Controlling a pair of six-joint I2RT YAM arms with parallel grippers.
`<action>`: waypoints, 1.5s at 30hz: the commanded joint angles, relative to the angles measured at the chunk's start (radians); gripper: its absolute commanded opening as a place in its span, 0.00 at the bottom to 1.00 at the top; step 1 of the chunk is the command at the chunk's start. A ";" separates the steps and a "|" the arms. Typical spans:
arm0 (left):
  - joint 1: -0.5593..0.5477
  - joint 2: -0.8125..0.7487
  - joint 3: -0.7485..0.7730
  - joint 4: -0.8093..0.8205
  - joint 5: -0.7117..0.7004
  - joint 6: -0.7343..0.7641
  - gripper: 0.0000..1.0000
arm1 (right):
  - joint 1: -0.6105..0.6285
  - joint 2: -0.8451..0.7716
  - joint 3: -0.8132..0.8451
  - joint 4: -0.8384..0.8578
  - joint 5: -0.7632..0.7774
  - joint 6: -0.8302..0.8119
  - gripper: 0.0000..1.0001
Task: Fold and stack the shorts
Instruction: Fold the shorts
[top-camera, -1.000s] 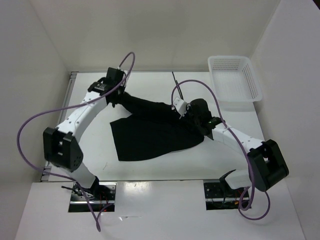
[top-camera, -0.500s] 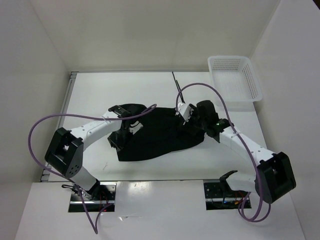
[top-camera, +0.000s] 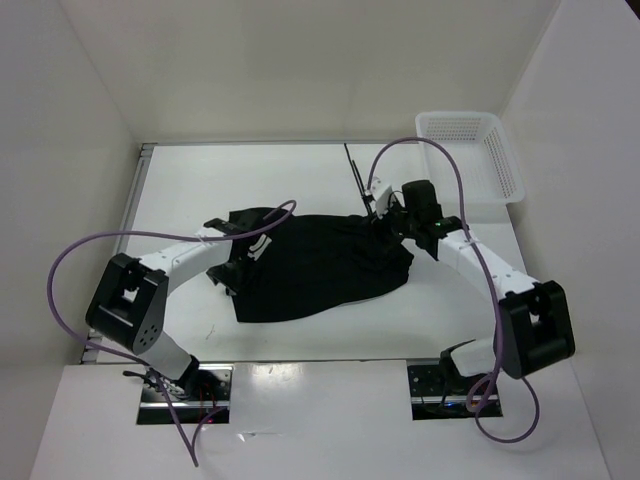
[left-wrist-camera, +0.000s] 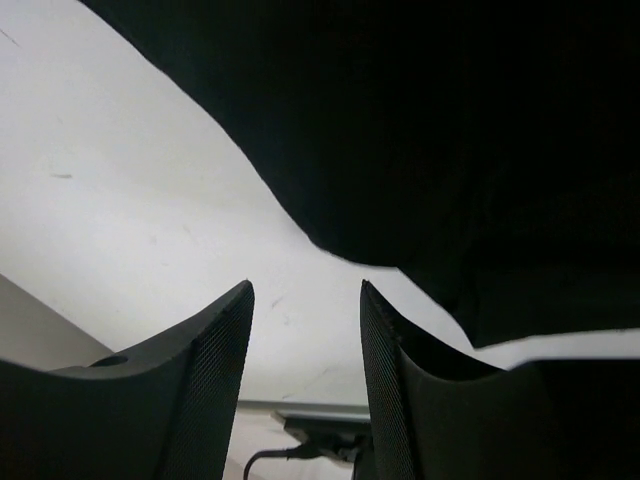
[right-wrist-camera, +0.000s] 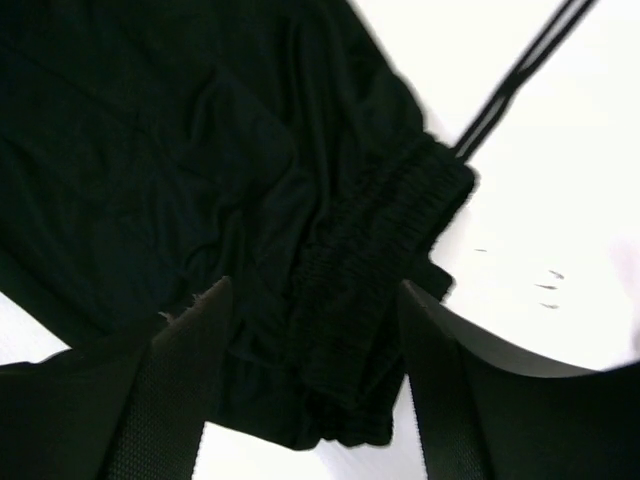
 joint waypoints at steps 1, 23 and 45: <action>0.021 0.021 0.008 0.116 0.010 0.003 0.55 | 0.029 0.057 0.012 0.009 0.019 -0.051 0.73; 0.378 0.070 0.096 -0.048 0.753 0.003 0.55 | -0.163 0.127 0.079 -0.056 -0.178 0.343 0.57; 0.397 0.274 0.094 -0.026 0.658 0.003 0.25 | -0.163 0.200 -0.013 0.077 -0.096 0.403 0.59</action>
